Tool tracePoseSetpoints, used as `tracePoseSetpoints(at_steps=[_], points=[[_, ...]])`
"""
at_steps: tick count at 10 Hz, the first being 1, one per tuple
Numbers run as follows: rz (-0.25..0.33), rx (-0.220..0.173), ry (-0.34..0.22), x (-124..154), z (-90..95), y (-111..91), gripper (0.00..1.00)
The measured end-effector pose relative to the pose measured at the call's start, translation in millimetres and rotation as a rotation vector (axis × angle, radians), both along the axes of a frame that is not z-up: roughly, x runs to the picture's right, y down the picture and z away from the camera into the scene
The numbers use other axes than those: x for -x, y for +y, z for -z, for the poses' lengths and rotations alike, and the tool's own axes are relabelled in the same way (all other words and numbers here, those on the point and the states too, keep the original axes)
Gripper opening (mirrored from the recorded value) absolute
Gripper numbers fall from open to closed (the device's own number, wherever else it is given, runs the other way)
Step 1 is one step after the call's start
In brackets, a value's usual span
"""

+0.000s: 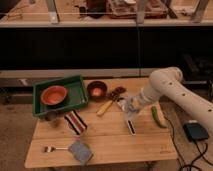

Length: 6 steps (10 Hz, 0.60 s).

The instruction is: Place towel in purple bowl

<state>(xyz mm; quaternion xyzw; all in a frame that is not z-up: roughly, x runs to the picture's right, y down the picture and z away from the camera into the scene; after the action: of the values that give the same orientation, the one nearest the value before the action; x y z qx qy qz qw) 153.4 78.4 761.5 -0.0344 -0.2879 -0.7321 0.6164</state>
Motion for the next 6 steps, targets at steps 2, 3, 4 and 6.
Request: tracePoseSetpoints(at_steps=[2,3,4,6], points=[[-0.005,-0.066,-0.095,49.9,-14.6,-21.4,0.00],[0.001,-0.090,-0.139,75.7,-22.5,-32.6,0.00],[0.008,-0.106,-0.168,94.9,-28.7,-42.0,0.00],[0.032,-0.143,-0.232,149.0,-51.8,-71.7,0.00]])
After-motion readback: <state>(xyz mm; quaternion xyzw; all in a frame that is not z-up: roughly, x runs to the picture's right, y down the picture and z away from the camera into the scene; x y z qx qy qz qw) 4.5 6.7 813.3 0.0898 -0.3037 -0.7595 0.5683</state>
